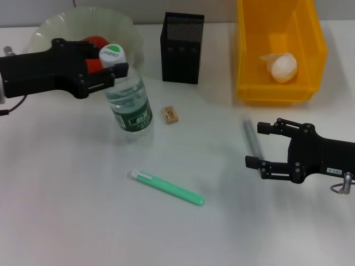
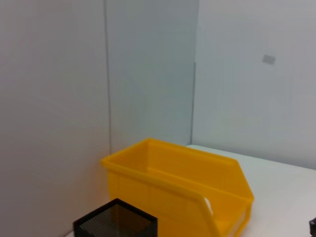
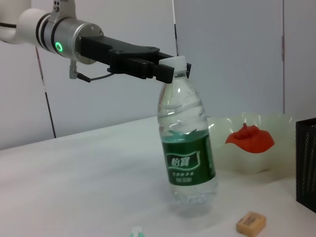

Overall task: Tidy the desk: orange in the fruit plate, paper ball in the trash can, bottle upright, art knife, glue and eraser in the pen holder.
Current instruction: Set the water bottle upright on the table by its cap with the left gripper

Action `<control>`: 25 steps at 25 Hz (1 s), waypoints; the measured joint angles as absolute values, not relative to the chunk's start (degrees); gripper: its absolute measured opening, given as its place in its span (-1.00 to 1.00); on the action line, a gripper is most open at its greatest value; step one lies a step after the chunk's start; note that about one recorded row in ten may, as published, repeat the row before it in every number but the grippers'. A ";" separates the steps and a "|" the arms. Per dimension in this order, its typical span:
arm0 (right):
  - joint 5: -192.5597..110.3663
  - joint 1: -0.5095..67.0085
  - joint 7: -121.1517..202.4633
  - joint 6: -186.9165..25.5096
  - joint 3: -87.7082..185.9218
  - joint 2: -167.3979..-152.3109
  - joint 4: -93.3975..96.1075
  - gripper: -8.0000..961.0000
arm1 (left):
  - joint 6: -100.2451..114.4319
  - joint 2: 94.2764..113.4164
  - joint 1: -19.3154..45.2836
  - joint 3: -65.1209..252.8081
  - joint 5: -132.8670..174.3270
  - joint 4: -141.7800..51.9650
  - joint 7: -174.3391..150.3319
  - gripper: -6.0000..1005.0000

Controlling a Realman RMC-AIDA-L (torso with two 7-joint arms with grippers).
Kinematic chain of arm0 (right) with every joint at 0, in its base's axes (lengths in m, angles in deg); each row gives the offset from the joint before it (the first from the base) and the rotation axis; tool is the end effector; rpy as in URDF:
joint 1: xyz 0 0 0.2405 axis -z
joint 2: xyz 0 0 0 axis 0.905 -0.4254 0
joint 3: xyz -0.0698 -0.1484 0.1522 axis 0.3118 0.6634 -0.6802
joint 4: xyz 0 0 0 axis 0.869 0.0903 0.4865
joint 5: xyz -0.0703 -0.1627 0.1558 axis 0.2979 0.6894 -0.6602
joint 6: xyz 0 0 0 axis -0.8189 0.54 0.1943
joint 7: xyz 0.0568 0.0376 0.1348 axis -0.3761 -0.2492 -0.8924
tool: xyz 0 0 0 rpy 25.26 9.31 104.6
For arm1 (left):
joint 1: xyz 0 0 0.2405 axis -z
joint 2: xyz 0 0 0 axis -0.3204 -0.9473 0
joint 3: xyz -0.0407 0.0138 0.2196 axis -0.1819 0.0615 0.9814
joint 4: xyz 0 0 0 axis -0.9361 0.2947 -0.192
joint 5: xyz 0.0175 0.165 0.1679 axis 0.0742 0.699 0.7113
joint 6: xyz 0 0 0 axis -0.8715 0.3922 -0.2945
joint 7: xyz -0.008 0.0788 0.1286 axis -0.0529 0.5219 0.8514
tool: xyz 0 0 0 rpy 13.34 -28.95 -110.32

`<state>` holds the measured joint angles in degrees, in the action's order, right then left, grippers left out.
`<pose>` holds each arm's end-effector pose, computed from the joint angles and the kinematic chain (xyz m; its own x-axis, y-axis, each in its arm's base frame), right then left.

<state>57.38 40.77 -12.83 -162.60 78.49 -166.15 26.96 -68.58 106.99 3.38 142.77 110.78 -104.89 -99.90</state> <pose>0.2898 0.2927 -0.0106 0.8294 -0.1737 -0.5310 -0.3466 -0.9054 -0.2452 -0.2097 0.3597 0.0690 0.8544 0.1707 0.4908 0.3681 -0.8655 -0.3398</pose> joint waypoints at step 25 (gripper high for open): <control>57.57 39.13 -12.91 -163.16 79.52 -166.14 25.37 0.73 | -72.94 106.94 1.35 124.88 110.31 -94.91 -88.76 -0.11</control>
